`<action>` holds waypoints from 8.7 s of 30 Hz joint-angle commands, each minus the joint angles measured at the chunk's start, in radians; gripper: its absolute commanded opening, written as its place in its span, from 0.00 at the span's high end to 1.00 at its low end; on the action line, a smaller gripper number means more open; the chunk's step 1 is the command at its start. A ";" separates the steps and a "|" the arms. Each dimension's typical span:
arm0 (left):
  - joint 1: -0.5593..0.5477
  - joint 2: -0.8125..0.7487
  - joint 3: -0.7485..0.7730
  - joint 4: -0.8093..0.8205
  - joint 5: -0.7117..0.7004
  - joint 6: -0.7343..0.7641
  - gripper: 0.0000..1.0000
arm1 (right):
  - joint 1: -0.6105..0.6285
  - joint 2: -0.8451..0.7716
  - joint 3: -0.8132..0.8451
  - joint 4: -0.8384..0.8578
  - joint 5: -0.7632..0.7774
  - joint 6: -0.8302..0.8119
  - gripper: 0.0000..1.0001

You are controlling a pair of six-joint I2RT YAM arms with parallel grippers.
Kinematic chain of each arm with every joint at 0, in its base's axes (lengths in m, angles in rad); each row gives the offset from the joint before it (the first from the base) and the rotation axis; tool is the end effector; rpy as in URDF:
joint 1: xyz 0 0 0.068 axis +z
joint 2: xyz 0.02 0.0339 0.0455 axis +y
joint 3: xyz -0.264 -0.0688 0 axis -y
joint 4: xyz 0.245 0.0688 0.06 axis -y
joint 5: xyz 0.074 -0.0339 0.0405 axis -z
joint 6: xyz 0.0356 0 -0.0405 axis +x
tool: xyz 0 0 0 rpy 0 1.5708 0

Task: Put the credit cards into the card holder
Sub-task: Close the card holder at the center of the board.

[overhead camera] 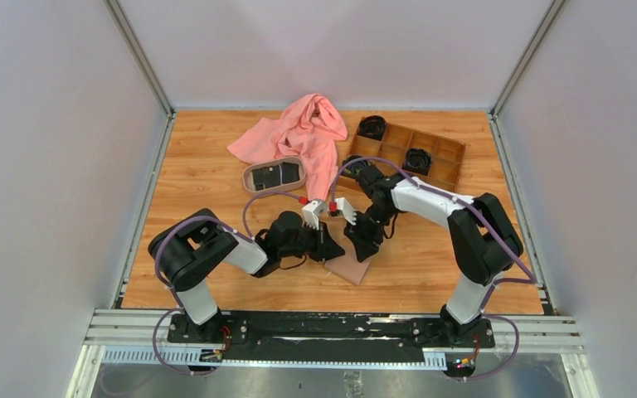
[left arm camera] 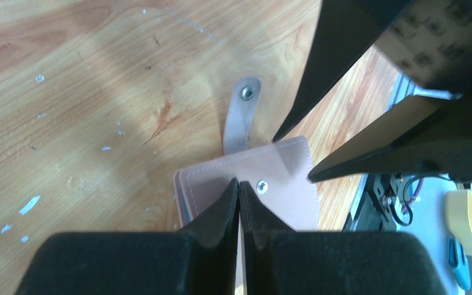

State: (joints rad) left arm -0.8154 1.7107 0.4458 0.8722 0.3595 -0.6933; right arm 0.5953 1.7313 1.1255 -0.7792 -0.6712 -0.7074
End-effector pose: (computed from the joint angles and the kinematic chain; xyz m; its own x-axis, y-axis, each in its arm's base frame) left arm 0.1876 -0.2175 0.1183 -0.7797 -0.0446 -0.6246 0.5279 0.4896 -0.6940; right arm 0.2497 0.1959 0.1838 -0.2713 -0.7984 -0.5376 -0.9349 0.0857 0.3445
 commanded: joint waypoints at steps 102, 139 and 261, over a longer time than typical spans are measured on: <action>0.167 0.109 0.239 -0.129 0.333 0.154 0.50 | -0.015 -0.335 -0.347 0.225 -0.048 -0.659 0.85; 0.167 0.240 0.360 -0.245 0.457 0.129 0.84 | -0.004 -0.304 -0.336 0.196 -0.042 -0.658 0.87; 0.116 -0.017 0.372 -0.779 0.291 0.372 0.64 | 0.212 -0.325 -0.446 0.278 0.081 -0.696 0.75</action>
State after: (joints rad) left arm -0.7017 1.6787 0.7967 0.0952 0.6174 -0.3149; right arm 0.7876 1.3602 0.6968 -0.5079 -0.6716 -1.3975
